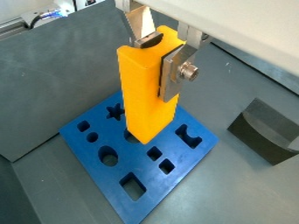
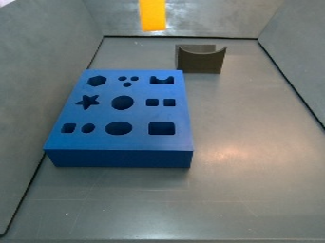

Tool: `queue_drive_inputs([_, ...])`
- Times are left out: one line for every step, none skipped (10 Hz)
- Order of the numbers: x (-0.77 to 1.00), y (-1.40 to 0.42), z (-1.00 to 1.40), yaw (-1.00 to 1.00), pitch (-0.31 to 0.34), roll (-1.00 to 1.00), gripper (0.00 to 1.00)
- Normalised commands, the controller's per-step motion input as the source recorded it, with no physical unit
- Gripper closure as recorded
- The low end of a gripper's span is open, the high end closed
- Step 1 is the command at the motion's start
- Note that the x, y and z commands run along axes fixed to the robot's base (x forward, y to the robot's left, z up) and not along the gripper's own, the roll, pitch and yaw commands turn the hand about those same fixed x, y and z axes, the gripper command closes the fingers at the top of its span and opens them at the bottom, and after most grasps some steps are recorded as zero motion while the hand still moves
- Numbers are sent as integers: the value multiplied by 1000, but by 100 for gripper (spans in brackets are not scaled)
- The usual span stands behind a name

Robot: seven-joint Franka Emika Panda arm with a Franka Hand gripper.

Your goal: Insert the arch object.

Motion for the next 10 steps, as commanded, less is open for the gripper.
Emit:
queue_drive_inputs([0,134,0,-340,0,-23,100])
queue_drive_inputs([0,60,-251,-946,0,0,100])
queue_drive_inputs([-9,0,-349,-997,63,59,100])
queue_drive_inputs([-23,0,-346,-991,71,77,100])
queue_drive_inputs([-29,0,-286,-1000,27,46,100])
queue_drive_inputs([-17,0,-249,-1000,0,24,100])
queue_drive_inputs([-29,0,-294,-1000,29,40,100])
queue_drive_inputs([0,137,-357,-889,106,14,100])
queue_drive_inputs([-51,337,-314,-694,86,0,100])
queue_drive_inputs([-40,409,-280,-626,89,0,100])
